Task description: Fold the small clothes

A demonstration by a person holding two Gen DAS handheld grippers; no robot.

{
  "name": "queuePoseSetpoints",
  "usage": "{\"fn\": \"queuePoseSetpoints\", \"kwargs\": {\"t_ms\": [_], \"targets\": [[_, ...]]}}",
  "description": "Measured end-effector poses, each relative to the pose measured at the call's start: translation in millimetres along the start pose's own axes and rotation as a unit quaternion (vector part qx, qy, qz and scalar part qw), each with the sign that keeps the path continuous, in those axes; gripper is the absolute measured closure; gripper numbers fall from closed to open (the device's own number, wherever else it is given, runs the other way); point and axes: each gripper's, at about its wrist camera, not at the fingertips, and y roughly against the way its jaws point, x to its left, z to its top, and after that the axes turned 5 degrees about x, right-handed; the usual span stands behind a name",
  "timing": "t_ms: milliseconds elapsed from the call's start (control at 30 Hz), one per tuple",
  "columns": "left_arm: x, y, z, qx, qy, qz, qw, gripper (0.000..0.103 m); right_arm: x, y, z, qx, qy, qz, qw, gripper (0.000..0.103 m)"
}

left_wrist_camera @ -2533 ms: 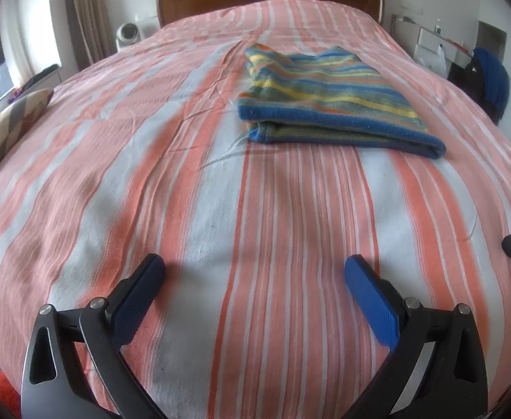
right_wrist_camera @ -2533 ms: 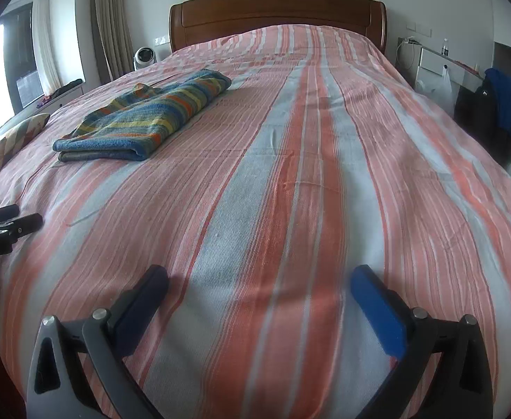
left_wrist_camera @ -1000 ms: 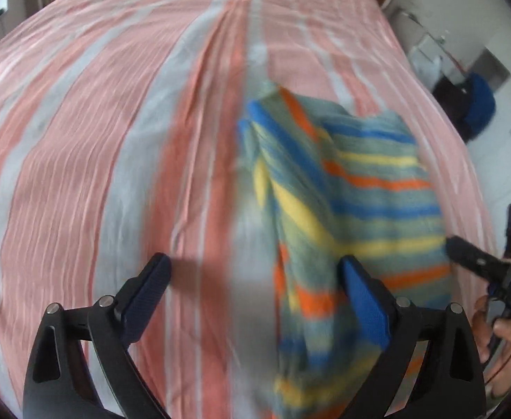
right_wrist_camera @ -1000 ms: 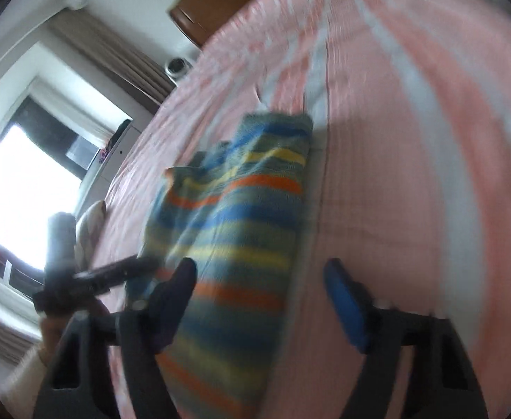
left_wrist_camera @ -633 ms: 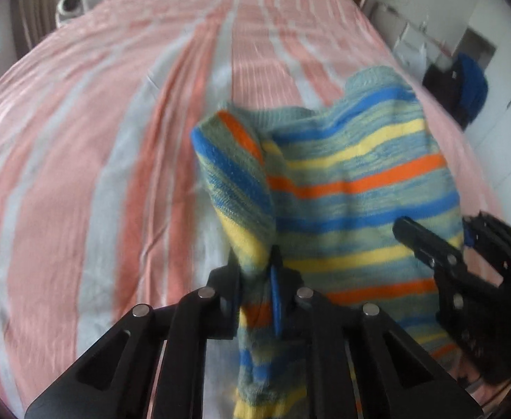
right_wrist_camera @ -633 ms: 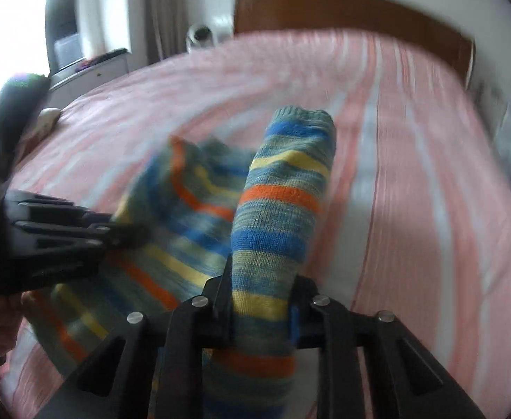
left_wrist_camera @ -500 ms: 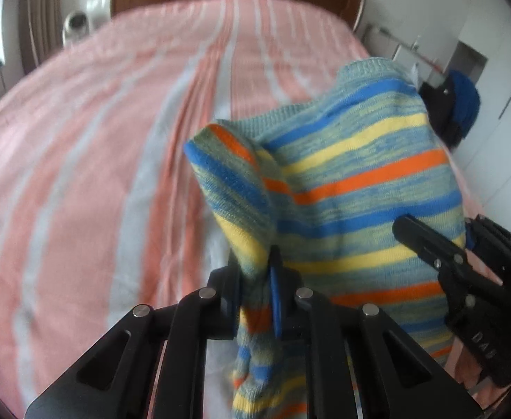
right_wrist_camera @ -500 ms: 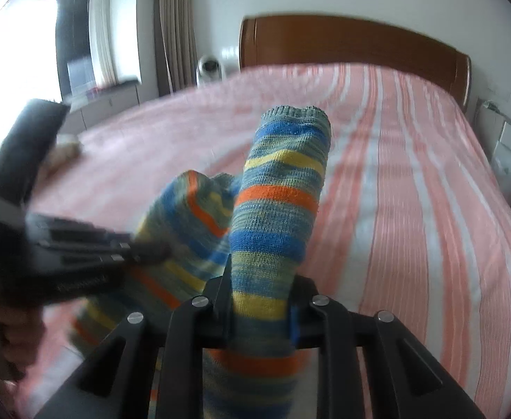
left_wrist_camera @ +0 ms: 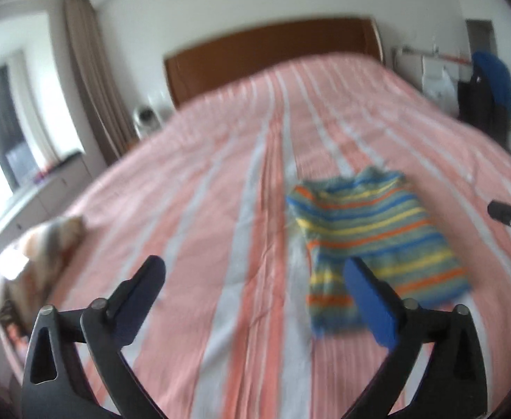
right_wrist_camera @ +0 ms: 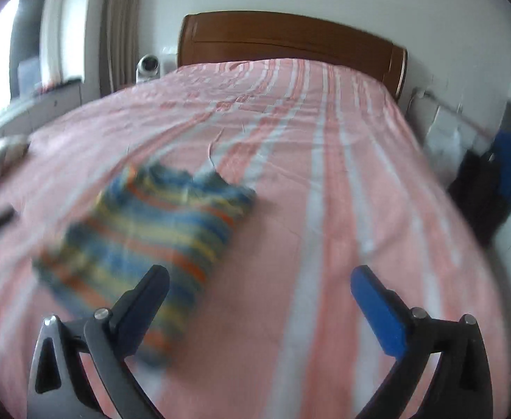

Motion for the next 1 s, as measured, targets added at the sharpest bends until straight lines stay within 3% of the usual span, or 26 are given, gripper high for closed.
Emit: {"fn": "queuePoseSetpoints", "kwargs": {"t_ms": [33,167,333,467,600,700,867,1000], "targets": [[1,11,-3,-0.007,0.002,0.003,1.0000,0.001,-1,17,-10,-0.008,0.008,-0.005,1.000,0.001],[5,79,-12,-0.035,0.025,-0.004,0.9991,0.000,-6,111,-53,-0.117,0.000,-0.036,0.992,0.000],[2,127,-16,-0.076,0.067,-0.032,0.9943,0.000,-10,160,-81,-0.094,-0.037,0.024,0.995,0.000],[-10,128,-29,-0.032,0.072,-0.012,0.9968,0.000,-7,200,-105,-0.136,-0.044,0.012,0.990,0.000],[-7,131,-35,0.007,0.108,-0.022,0.9939,0.000,-1,222,-109,-0.173,-0.041,-0.004,0.984,0.000],[-5,135,-31,0.027,0.105,-0.066,0.9919,0.000,6,222,-106,-0.160,-0.028,0.000,0.987,0.000],[0,145,-21,0.038,0.107,-0.040,0.9927,0.000,17,216,-86,-0.096,-0.003,0.041,0.995,0.001],[5,156,-14,0.049,0.116,-0.060,0.9902,0.000,21,227,-65,-0.072,-0.026,0.061,0.995,0.000]]}}
